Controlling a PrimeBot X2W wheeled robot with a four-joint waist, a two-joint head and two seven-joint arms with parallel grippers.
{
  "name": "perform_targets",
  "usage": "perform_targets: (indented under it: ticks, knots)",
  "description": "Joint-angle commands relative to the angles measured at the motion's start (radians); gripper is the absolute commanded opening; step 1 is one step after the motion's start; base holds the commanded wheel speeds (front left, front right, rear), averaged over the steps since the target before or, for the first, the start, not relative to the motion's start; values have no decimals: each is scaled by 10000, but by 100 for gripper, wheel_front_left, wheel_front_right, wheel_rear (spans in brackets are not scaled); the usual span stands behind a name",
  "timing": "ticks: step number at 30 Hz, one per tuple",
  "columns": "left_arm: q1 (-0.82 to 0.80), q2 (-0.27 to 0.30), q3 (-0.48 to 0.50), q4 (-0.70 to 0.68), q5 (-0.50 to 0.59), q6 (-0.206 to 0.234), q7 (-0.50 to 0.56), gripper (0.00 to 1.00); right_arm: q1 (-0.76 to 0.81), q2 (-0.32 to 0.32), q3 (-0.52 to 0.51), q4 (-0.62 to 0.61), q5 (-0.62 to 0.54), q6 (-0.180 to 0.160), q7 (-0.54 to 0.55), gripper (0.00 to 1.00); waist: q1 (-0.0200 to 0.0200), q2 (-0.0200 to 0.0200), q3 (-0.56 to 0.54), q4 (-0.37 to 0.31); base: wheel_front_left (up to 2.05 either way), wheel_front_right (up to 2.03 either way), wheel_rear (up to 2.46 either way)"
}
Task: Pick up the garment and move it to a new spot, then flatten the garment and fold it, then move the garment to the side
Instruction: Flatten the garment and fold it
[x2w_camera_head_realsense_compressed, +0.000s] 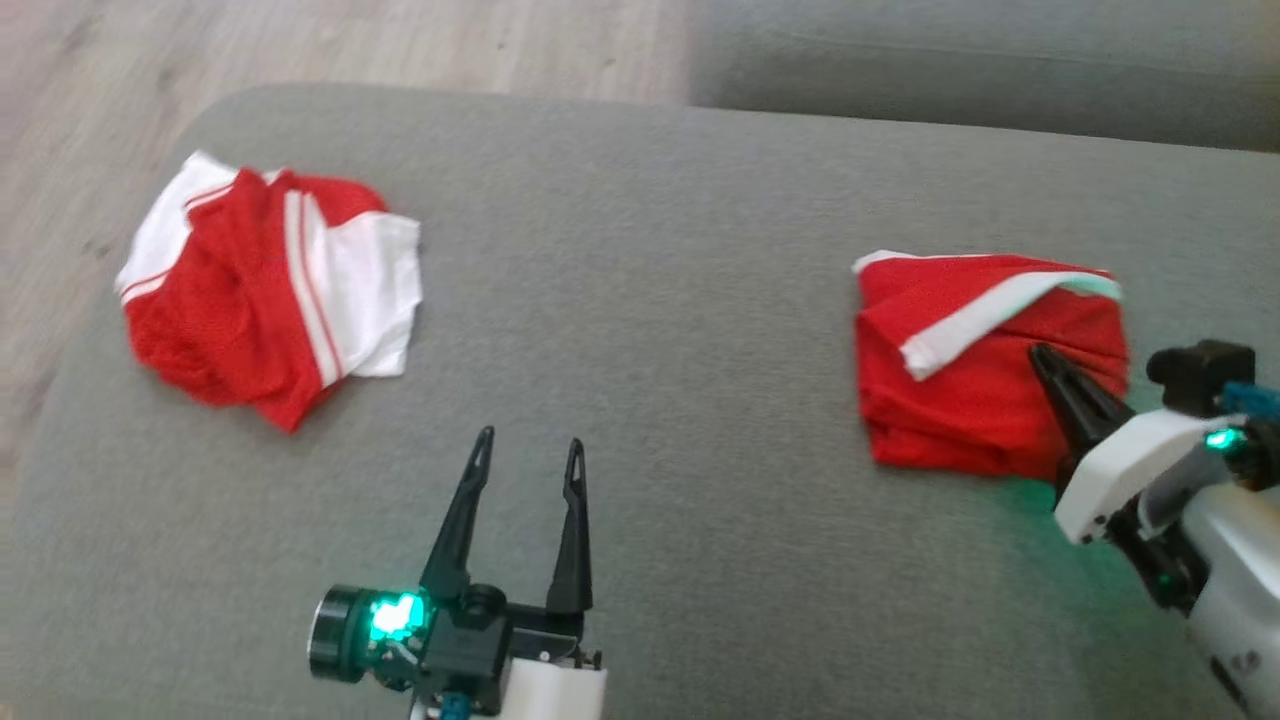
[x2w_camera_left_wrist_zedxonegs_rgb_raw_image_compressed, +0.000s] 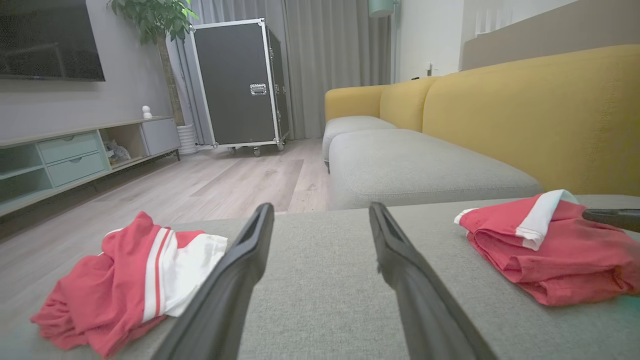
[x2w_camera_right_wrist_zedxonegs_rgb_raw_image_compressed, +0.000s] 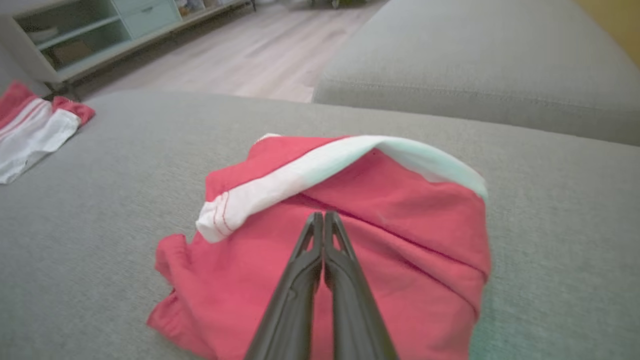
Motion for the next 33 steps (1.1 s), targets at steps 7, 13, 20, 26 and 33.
perform_targets:
  ticks: [7, 13, 20, 26, 33]
  knots:
    - [-579, -81, -86, -350, -276, 219, -49, 100, -938, -300, 524, 703, 258, -7, 891, 0, -1, -1, 492, 1014, 0, 0, 0]
    - [-647, -82, -171, -383, -375, 392, -49, 100, -2057, -99, 320, 1068, 159, -7, -322, 0, -1, -1, 569, 1179, 0, 0, 0]
    - [-593, -82, 55, -483, -582, 476, -49, 100, -1929, 416, -1410, 81, -589, -7, -840, 46, -1, -1, 300, 781, 0, 0, 0]
    - [4, -32, 712, -111, -767, 195, -49, 100, 951, 1146, -3441, -2306, -2098, -7, -844, 100, -1, -1, -466, -15, 0, 0, 0]
    - [950, 93, 1485, -66, -722, -35, -49, 100, 4064, 2206, -5005, -4812, -3843, -7, -845, 100, -1, -1, -1278, -894, 0, 0, 0]
